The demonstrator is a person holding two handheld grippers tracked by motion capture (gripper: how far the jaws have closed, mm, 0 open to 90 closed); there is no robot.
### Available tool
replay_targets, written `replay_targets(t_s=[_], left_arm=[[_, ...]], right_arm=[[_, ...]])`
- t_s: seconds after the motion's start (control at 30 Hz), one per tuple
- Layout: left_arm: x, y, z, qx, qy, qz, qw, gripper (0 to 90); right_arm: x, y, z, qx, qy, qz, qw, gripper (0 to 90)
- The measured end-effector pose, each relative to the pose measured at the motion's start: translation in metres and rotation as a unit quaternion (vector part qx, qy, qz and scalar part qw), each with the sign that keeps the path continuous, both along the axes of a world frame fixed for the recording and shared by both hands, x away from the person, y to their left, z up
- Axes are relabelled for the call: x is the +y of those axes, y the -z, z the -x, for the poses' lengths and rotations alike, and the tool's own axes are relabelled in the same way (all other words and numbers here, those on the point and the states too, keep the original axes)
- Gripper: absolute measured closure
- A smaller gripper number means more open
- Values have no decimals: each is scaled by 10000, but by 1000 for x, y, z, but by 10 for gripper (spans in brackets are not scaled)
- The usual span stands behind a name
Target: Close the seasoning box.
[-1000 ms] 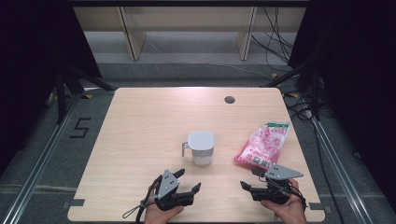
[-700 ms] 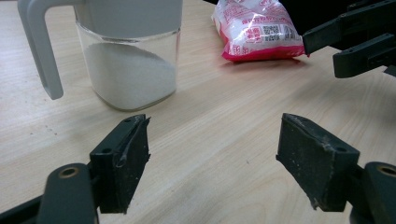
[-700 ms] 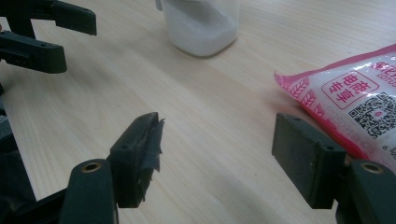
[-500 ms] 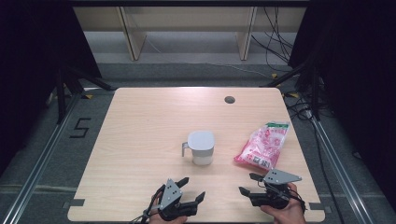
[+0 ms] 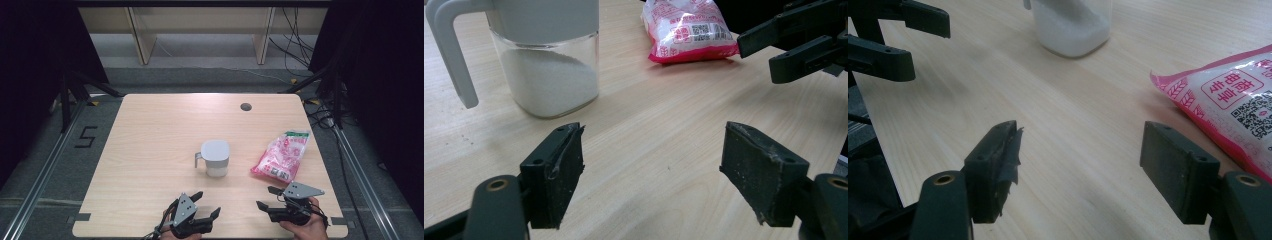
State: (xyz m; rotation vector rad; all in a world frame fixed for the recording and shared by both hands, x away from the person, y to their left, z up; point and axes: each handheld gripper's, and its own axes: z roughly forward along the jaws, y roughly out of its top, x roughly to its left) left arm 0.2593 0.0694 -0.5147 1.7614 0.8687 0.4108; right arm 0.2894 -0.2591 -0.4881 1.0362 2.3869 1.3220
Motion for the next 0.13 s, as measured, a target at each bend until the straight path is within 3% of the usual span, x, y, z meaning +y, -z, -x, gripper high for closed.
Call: replay_targets(t_s=[0.13], left_arm=[[-1,1,0,1,5,59,10000,242]], right_arm=[[0,1,-3,-149,-115,11,9998,326]])
